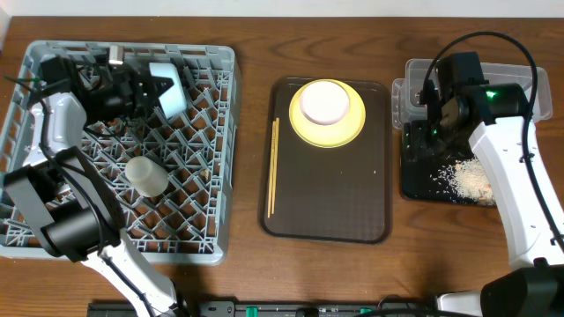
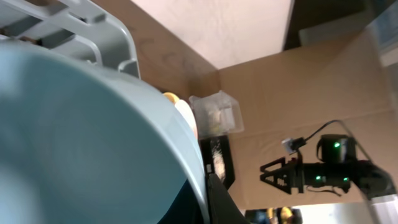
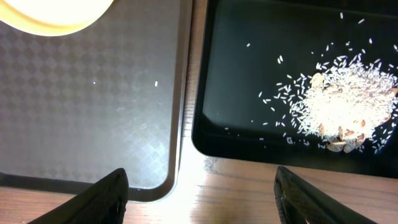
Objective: Sort waste into correct bins and load items into the dishwasher
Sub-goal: 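Carry the light-blue bowl left and place it in the rack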
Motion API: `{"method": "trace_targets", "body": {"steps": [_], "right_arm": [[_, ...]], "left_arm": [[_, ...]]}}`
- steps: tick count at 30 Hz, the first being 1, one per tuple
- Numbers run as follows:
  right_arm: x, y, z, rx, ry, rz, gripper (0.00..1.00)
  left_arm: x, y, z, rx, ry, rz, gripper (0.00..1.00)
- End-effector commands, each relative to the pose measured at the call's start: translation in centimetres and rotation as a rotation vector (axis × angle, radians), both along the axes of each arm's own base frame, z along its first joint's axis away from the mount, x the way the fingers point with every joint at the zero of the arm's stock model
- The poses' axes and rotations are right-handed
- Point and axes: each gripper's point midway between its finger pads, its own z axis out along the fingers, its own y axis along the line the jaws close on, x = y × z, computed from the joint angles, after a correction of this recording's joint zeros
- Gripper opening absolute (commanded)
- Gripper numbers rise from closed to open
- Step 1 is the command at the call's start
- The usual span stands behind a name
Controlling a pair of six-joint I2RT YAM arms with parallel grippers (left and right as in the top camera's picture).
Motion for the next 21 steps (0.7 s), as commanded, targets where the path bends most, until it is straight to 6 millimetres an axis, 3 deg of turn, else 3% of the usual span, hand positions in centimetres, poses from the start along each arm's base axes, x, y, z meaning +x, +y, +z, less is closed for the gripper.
{"method": "trace_targets", "body": {"steps": [1,6,8,11,14,16,21], "right_arm": [[0.0,-0.4,0.3,-0.004,-0.003,-0.021,0.73],[0.0,-0.4,0.3,-0.004,-0.003,-0.021,0.73],[0.1,-0.4,0.3,-0.003,-0.004,-0.025,0.72],[0.1,-0.4,0.3,-0.003,-0.004,-0.025,0.73],[0.0,-0.4,0.3,-0.003,-0.004,-0.025,0.73],[0.0,-0.4,0.3,-0.003,-0.003,-0.025,0.73],[-0.1,-0.4,0.3,-0.004,0.003,-0.024,0.73]], "left_arm": [[-0.1,1.5,-1.6,-0.022,0.055,0.035,0.06],[-0.6,3.8,-3.1,0.029,0.123,0.098,0.10],[-1.1,4.7,-4.0,0.056,0.182,0.125,0.27],[-2.3,5.8,-5.8,0.114,0.294,0.159,0.44],[-3.6,6.7,-7.4,0.195,0.395,0.181,0.53],[-4.3,7.1,-7.7,0.242,0.427,0.189,0.60],[-5.2,8.4,-6.8,0.377,0.474,0.247,0.63]]}}
